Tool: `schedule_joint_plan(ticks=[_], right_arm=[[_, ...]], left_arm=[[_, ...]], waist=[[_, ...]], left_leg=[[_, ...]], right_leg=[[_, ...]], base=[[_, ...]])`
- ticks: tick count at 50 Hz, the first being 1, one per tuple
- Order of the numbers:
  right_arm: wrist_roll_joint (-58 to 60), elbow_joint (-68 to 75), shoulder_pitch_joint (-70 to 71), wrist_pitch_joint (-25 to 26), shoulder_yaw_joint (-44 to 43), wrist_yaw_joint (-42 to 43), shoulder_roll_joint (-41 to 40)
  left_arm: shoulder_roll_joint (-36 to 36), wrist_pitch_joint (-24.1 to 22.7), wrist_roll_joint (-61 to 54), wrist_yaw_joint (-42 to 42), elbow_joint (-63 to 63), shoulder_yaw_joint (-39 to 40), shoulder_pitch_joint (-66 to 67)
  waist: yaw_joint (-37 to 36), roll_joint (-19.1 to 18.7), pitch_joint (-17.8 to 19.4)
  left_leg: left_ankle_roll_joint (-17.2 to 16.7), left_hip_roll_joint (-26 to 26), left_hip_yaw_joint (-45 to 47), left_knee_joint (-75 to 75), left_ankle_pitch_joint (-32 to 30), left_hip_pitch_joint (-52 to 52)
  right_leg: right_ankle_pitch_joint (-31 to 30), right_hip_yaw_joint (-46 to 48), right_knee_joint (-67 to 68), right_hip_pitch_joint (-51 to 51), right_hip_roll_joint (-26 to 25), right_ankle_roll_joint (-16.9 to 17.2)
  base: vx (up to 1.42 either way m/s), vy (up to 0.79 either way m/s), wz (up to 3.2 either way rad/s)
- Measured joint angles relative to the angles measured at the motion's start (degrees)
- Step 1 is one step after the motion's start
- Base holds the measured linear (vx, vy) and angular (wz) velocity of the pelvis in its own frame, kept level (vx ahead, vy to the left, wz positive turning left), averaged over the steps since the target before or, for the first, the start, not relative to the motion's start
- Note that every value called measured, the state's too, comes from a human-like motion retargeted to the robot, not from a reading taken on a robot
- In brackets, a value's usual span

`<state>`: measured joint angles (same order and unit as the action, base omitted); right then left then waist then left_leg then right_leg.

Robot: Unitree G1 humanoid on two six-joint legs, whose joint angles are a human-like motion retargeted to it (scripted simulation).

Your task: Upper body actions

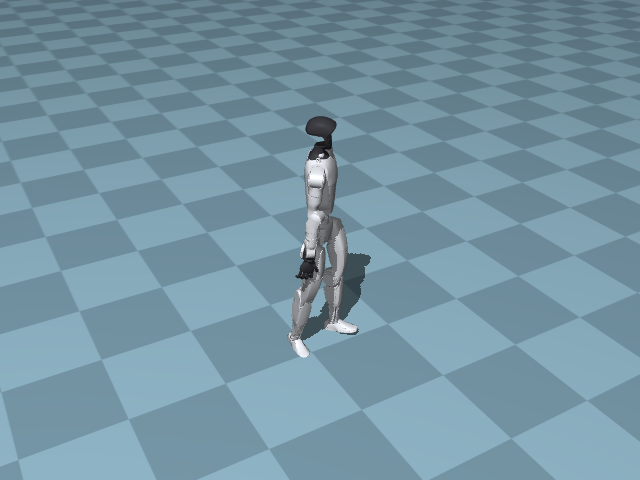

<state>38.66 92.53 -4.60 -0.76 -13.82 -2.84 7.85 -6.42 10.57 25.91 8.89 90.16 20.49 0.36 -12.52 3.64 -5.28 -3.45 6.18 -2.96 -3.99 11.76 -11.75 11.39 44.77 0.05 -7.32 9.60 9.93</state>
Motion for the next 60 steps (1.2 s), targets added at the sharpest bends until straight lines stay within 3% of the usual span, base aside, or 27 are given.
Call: schedule_joint_plan(ticks=[5,17,45,60], right_arm=[[0.5,-1.1,0.7,-0.4,0.1,-0.2,0.1],[0.7,-1.8,0.5,-1.0,0.7,-0.4,-0.3],[-2.1,-0.3,1.3,-1.1,0.1,-1.2,0.8],[-2.7,-0.3,2.5,-0.7,1.0,-1.1,0.6]], left_arm=[[0.1,0.1,-1.1,0.2,0.8,0.9,0.1],[-0.4,-0.7,-1.7,-0.7,0.7,0.4,0.3],[-0.6,-0.8,-2.3,0.4,-1.3,-2.3,-3.6],[0.3,-0.7,-0.9,1.2,-1.8,-2.9,-3.3]], waist=[[1.6,-0.1,0.1],[2.7,-0.3,0.5],[15.7,-2.8,0.8],[19.2,-4.3,0.6]], left_leg=[[-0.1,0.6,-2.1,0.1,-0.3,-0.3],[0.5,-1.3,2.4,0.3,1.1,1.2],[1.1,-8.7,26.2,3.6,7.4,11.5],[0.8,-9.8,31.1,4.5,8.3,13.0]], right_leg=[[0.3,2.5,0.2,-0.7,-0.1,0.5],[-0.7,-1.7,0.7,0.9,-0.2,-0.6],[-7.1,-22.1,0.8,9.8,-4.6,-5.7],[-8.2,-25.1,0.9,11.2,-5.9,-5.9]], base=[[-0.01,0.0,0.47],[0.04,-0.06,-0.42],[-0.04,-0.2,-0.86],[-0.02,-0.01,-0.23]])
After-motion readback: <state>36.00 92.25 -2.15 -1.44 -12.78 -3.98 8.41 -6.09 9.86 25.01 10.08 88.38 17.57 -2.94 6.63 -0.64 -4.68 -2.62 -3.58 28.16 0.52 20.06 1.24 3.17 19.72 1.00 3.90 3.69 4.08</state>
